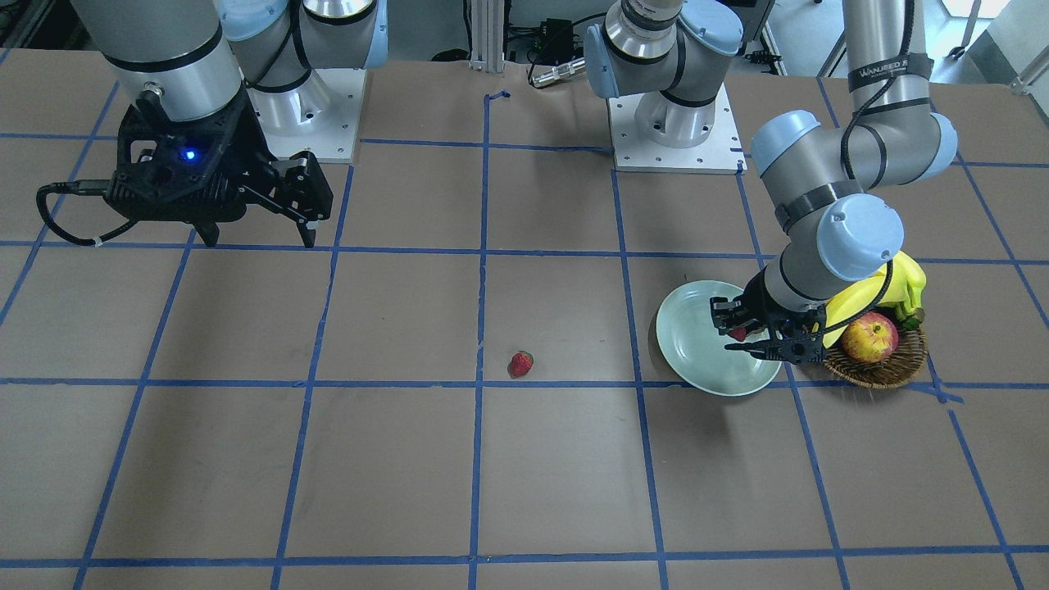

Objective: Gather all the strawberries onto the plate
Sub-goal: 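Carry the strawberry onto the plate with the left gripper and open it, then move the left gripper back to the last strawberry and grasp it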

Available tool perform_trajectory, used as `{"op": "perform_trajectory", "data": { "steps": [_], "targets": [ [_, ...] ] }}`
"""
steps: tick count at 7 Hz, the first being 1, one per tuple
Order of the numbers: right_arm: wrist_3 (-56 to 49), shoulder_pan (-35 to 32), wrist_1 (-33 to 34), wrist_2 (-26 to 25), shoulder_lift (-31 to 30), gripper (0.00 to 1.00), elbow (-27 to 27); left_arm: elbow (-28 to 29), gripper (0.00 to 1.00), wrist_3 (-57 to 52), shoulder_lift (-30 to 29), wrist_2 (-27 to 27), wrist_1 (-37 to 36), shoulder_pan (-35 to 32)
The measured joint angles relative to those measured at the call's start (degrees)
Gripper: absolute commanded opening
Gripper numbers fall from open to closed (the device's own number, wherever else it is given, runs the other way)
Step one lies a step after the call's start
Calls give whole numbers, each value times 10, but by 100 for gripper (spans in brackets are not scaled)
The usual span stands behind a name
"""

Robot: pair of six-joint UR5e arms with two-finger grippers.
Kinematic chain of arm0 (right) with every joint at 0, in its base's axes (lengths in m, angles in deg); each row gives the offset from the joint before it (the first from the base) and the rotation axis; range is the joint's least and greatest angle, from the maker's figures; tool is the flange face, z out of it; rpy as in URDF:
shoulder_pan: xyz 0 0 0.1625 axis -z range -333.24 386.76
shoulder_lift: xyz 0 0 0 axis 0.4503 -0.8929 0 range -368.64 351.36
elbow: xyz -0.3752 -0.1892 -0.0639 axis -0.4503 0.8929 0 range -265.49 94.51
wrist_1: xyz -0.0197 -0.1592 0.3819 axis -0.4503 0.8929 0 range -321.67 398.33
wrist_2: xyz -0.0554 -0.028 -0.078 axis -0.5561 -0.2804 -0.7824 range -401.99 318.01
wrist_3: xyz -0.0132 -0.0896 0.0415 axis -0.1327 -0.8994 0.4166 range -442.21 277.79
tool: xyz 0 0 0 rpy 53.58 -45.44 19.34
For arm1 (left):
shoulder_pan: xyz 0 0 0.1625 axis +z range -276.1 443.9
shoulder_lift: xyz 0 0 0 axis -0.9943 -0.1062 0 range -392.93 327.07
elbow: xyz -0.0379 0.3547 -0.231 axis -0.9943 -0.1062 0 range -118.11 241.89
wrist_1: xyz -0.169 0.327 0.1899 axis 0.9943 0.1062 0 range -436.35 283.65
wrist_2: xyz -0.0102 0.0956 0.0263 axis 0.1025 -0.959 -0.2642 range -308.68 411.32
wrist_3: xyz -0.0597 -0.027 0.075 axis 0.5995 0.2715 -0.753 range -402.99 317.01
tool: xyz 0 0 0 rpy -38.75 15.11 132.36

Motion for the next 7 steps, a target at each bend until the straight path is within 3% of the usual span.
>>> {"op": "perform_trajectory", "data": {
  "steps": [1,4,7],
  "targets": [
    [0,0,0,-1,0,100,0,-6,98,-7,-5,1,-1,8],
    [0,0,0,0,0,100,0,5,100,16,-8,4,-5,-20],
    [0,-1,1,1,1,100,0,61,100,204,-14,23,-8,-158]
  ]
}}
